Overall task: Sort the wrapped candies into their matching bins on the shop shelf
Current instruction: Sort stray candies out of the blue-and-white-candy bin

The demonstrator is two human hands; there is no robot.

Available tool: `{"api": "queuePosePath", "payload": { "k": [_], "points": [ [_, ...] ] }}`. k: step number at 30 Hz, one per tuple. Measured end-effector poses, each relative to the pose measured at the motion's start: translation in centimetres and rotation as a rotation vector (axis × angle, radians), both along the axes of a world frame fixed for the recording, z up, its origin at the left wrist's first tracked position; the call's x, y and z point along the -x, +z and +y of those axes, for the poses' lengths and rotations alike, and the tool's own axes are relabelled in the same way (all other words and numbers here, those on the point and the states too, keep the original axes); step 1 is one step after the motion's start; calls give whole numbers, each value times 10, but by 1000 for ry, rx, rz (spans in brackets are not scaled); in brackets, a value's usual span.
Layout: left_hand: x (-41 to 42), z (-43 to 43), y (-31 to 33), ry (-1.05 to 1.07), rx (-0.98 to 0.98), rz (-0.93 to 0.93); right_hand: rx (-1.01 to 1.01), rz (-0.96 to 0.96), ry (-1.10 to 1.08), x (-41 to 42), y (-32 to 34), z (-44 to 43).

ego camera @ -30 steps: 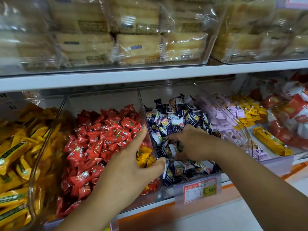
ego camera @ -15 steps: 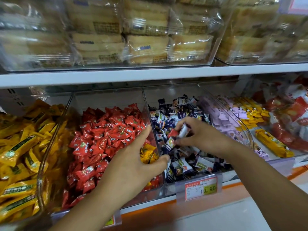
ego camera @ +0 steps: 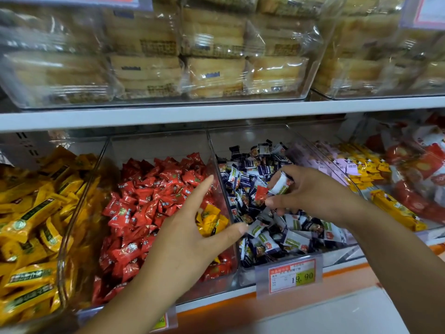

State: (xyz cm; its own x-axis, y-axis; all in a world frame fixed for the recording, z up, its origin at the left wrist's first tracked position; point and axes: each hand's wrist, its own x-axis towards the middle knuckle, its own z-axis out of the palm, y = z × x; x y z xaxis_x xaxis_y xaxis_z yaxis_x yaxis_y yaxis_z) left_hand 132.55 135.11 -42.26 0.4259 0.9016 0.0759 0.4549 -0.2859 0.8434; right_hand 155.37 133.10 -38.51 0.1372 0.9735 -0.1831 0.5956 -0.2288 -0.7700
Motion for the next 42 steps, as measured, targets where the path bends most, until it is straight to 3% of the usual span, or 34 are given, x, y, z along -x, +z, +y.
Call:
{"api": "queuePosePath", "payload": {
  "k": [5, 12, 20, 26, 29, 31, 35, 39, 42],
  "points": [
    [2, -1, 4, 22, 52, -160, -37, 226, 103, 15, 12, -6],
    [10, -4, 4, 93, 53, -147, -268, 275, 45, 53, -1, 11],
    [46, 8, 8, 162, 3, -135, -401, 131, -45, 59, -9, 36],
    [69, 3, 11, 189, -50, -139, -401, -322, -88, 49, -18, 33],
    [79, -2, 21, 189, -70, -201, -633, -164, -143, 69, -13, 22],
    [89, -2, 32, 277, -198, -226, -723, -165, -96, 88, -11, 15],
    [125, 10, 50, 548, -350, -274, -679, -276, 64, 115, -22, 13],
    [160, 47, 47, 747, -386, 16, -651, -429, 80, 124, -35, 21],
    [177, 74, 29, 607, -301, 612, -650, -458, 51, 125, -38, 23]
  ]
}}
